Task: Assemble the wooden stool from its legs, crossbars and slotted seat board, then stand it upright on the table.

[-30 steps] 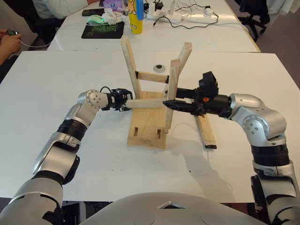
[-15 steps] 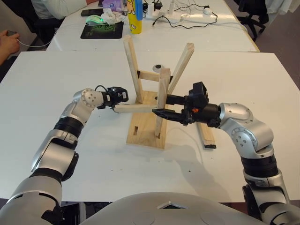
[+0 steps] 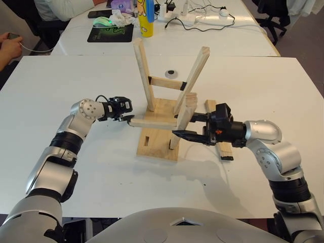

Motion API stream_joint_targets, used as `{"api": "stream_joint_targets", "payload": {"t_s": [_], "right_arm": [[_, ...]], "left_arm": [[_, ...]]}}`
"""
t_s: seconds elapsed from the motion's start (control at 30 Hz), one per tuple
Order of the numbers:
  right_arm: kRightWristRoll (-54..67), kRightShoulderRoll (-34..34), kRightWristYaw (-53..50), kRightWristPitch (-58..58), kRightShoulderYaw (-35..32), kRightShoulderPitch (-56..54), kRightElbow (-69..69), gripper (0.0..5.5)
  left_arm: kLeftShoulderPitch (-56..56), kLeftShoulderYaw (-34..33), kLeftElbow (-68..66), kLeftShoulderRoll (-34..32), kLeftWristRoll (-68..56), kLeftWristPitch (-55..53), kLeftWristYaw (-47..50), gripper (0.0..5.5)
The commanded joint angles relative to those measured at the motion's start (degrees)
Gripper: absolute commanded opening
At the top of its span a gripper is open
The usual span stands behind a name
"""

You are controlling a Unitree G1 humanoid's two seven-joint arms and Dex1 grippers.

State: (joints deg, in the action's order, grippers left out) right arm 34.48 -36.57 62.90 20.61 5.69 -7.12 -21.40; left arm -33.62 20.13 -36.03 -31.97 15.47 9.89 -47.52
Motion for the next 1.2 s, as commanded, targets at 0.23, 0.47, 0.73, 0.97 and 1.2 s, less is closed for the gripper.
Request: {"api": "stream_joint_targets", "payload": {"t_s": [0.23, 0.47, 0.73, 0.97, 1.2], "right_arm": [[-4.29, -6.69, 3.79, -0.71, 1.65, 4.87, 4.55, 2.05], [-4.1, -9.29, 5.23, 0.44, 2.07, 1.02, 4.7, 2.05], [-5.39, -14.48, 1.79, 11.27, 4.93, -8.19, -0.25, 2.05], [-9.0, -14.98, -2.96, 15.48, 7.21, -8.58, -3.34, 2.05], [-11.62, -15.03, -5.68, 15.32, 9.53, -6.32, -5.24, 2.05]], "left_arm": [[17.03, -27.94, 36.86, 9.97, -31.79, -30.22, 10.91, 3.2], [31.09, -32.27, 56.45, 19.32, -37.76, -32.32, 24.65, 3.2], [43.01, -31.67, 67.15, 28.07, -45.56, -31.71, 30.09, 3.2], [47.82, -34.16, 69.36, 33.37, -61.67, -34.5, 34.36, 3.2], [49.26, -32.93, 65.71, 31.16, -54.34, -30.7, 35.36, 3.2]]}}
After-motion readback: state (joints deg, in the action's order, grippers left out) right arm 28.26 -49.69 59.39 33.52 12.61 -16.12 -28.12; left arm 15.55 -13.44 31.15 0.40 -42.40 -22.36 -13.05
